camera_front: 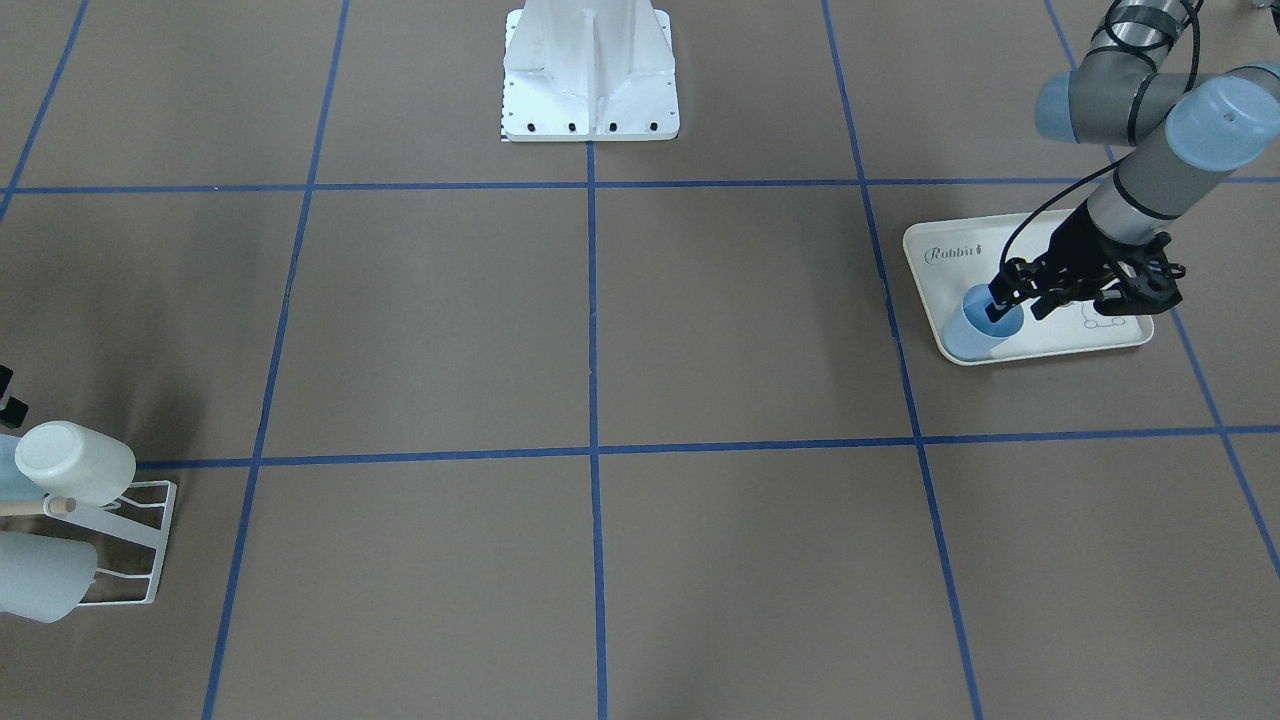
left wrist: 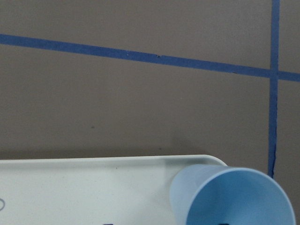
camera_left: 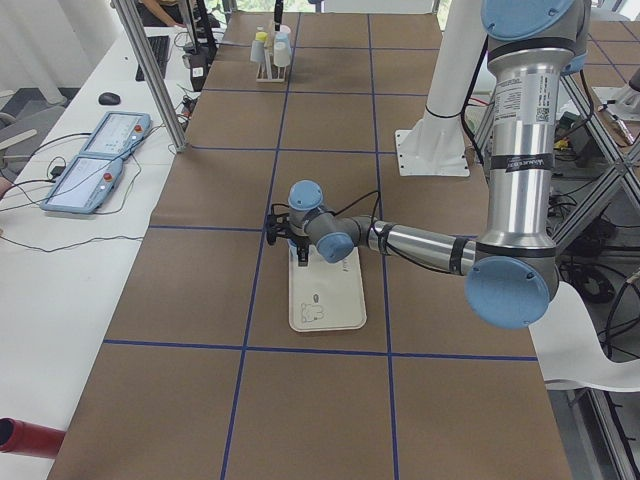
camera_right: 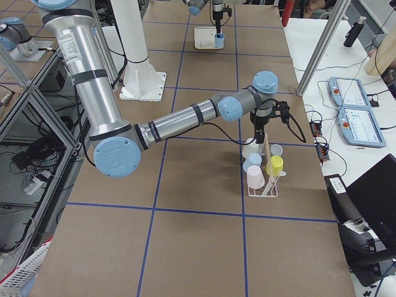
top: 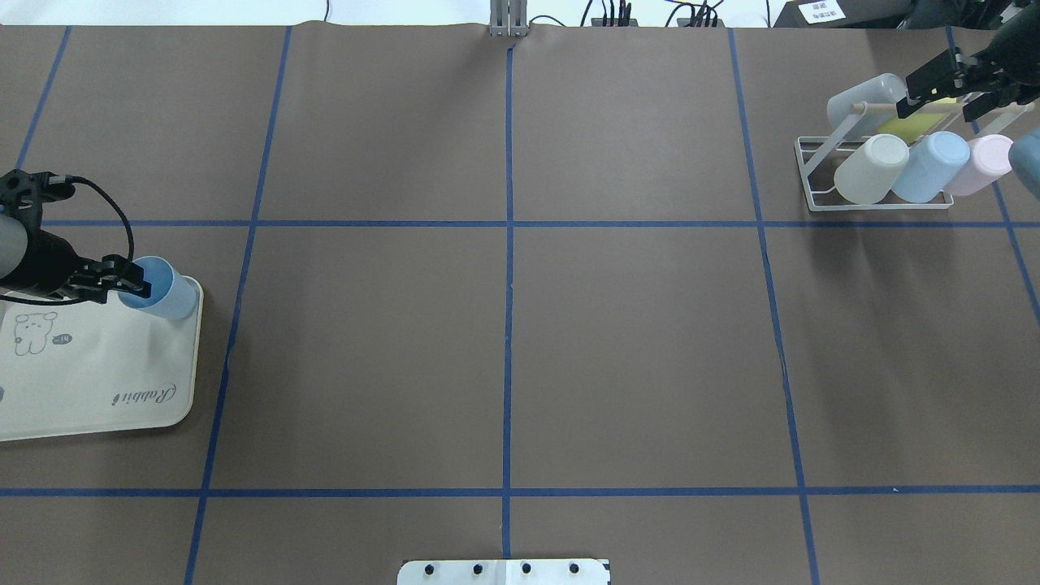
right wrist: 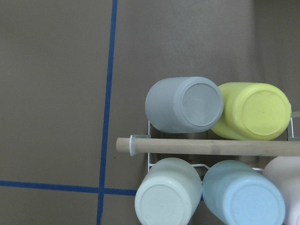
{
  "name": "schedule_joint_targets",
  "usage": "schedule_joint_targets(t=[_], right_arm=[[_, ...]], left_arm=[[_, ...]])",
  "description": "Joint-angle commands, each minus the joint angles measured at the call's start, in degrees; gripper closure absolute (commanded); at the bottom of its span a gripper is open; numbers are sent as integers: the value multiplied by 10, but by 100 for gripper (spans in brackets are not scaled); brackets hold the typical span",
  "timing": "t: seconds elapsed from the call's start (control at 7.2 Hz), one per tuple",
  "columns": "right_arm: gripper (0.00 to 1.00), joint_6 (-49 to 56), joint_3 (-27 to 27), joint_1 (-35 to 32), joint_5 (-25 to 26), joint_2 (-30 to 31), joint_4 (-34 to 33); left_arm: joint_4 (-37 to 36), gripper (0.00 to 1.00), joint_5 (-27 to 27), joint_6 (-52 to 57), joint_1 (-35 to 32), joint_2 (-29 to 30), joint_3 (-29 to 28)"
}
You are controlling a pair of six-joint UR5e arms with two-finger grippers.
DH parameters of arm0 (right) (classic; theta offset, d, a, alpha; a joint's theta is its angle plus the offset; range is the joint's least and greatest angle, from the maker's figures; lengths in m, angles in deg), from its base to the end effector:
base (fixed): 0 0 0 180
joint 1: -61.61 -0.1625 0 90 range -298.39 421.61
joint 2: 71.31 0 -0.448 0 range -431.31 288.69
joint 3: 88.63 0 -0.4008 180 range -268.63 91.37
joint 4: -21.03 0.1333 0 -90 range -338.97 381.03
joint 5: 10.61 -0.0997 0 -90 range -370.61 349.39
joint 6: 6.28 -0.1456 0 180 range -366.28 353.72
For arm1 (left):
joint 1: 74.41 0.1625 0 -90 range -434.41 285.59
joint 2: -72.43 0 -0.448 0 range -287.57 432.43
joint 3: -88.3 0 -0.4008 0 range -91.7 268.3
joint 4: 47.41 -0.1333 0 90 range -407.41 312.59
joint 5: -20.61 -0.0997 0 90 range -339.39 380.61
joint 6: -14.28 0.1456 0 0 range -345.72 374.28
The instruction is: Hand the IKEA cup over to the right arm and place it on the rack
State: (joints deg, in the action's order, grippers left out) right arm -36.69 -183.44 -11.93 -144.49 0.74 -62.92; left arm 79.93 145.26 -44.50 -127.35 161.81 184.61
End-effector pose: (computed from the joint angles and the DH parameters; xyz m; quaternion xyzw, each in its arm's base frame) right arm -0.1519 -0.6283 0.4775 0.0678 -0.4238 0.0168 0.9031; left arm 0.2903 -0.4682 0.5903 0.0290 0.4455 -0.0601 0.8928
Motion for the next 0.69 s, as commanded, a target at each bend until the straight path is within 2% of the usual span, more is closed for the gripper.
schedule_joint_targets(t=[0.0, 0.28, 0.42, 0.56], right_arm=[[1, 0, -1, 2, 0, 0, 0], [1, 0, -2, 2, 0, -1, 0], [1, 0, -4, 2, 0, -1, 0], [1, -4, -11, 2, -1, -2, 0]], left_arm=[[0, 100, 6, -2, 1, 4, 2], [-1, 100, 32, -5, -1, 6, 25], [-1, 100, 76, -5, -18, 4, 45], [-1, 100, 136, -5, -70, 10, 48]])
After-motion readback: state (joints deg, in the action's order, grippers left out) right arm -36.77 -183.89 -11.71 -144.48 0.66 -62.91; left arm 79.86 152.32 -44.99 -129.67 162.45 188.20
